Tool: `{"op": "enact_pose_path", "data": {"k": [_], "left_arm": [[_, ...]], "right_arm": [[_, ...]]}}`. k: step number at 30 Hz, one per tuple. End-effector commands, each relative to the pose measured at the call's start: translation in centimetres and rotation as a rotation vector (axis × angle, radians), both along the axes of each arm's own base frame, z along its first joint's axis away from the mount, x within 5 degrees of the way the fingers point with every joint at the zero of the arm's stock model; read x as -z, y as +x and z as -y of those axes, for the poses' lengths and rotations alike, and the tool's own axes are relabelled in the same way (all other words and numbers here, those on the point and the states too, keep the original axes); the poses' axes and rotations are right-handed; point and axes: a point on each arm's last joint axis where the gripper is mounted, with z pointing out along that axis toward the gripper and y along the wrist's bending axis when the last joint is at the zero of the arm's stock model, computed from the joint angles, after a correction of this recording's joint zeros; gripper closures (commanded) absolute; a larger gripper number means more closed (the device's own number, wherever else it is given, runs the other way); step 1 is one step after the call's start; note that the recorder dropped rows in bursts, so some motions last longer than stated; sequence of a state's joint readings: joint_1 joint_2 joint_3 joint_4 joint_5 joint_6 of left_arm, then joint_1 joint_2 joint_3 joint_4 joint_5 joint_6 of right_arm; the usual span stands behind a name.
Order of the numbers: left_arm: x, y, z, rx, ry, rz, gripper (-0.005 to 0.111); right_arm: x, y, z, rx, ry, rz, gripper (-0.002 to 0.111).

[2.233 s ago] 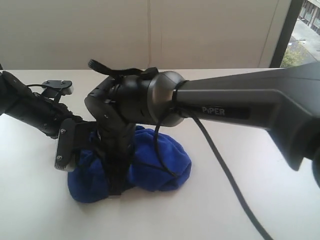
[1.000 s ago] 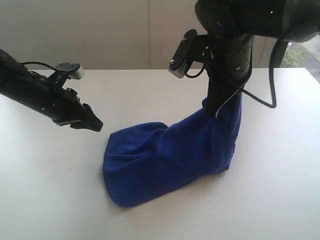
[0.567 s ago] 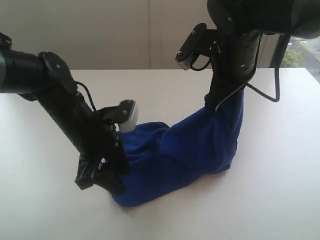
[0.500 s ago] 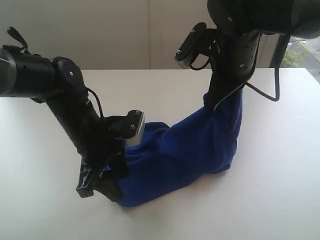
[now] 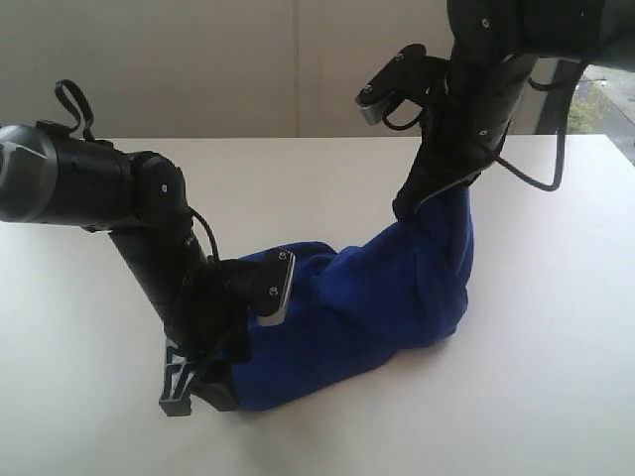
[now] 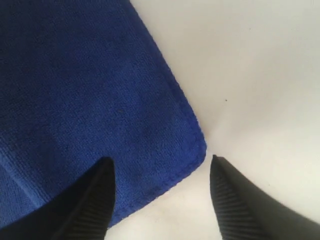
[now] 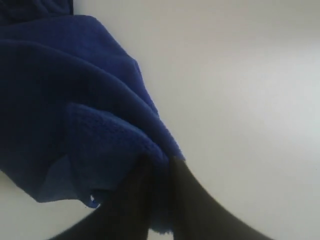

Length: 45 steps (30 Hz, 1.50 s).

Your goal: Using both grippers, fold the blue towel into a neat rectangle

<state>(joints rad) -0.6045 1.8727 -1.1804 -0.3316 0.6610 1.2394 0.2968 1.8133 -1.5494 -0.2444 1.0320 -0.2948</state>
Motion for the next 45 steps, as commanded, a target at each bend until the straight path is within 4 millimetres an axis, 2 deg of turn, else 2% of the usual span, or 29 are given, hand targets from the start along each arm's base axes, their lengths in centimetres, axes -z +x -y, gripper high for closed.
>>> {"op": "enact_pose_path", "data": {"k": [1,7,10,14,21,28,35,40,45], "left_arm": [[0.1,-0.3,0.1,-0.004,0.002,-0.023,0.046],[0.2,-0.6,0.2,0.023,0.018,-0.019,0.046],[0.2,-1.0,0.3,0.102,0.052,-0.002,0.043],[0.3,-1.3,0.6,0.144,0.061,0.004,0.039],[0.3,-0.8,1.2,0.138,0.038,0.085,0.040],[0.3,-0.9,1.2,0.132,0.032,0.079,0.040],[0.3,-1.1,1.1,0.140,0.042,0.056,0.040],[0.9,-1.8,1.1,0.150,0.053,0.043,0.040],[1.7,-2.1,2.1,0.147,0.018,0.148,0.040]], "right_arm": [[1.1,0.9,1.3,0.030,0.025,-0.005,0.077],[1.4,1.8,2.7,0.083,0.093,0.017,0.046],[1.1,1.8,3.0,0.103,0.129,0.029,0.040],[0.4,1.6,3.6,0.113,0.147,0.046,0.040],[-2.4,0.9,4.8,0.126,0.209,0.139,0.040],[-4.6,0.0,7.3,0.182,0.220,0.196,0.040],[-4.7,-0.2,8.7,0.234,0.262,0.182,0.040],[-4.7,-0.2,8.3,0.236,0.305,0.174,0.040],[-4.7,-0.2,8.2,0.220,0.311,0.170,0.040]]}}
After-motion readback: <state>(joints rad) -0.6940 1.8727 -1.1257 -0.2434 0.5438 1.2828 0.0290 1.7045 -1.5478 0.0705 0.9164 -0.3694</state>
